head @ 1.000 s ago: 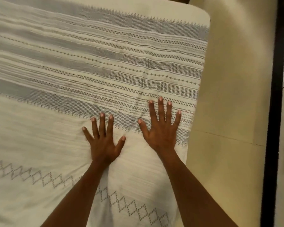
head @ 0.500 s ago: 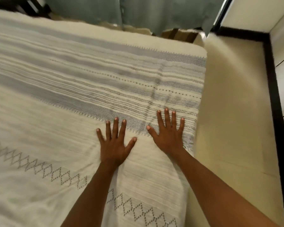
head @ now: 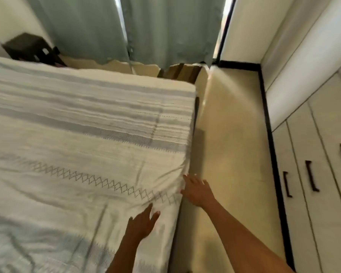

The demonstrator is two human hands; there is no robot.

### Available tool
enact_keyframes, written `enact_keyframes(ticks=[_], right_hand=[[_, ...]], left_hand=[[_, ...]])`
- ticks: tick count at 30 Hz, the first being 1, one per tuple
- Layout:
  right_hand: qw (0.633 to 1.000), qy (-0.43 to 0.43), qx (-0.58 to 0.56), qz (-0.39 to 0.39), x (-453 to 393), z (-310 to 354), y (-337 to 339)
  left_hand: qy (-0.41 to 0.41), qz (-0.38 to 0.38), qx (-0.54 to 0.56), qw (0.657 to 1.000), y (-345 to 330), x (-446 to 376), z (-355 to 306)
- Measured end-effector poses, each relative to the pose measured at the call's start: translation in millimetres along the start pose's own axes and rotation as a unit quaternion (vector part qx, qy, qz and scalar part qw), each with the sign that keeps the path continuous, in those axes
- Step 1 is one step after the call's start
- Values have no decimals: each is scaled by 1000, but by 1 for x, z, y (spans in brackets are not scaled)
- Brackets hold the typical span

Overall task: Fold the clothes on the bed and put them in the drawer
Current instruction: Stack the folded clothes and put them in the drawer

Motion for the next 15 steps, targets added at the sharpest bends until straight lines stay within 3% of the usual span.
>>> enact_keyframes(ticks=[7,15], right_hand=[[992,-95,-59,-60,177,-66,48],[948,-233,-131,-171,254,-224,149]], left_hand=[[-75,-52,-126,988,24,120,-84],[-211,-100,-240,942,67,112,-260]])
Point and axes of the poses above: each hand's wrist, its own x-axis away from the middle knuckle, its own y-axis out of the back of the hand, z = x × y, the point moved 7 cm from there along -x, towards the middle knuckle, and after that the axes turned 15 degrees about -x, right-handed, at the moved point
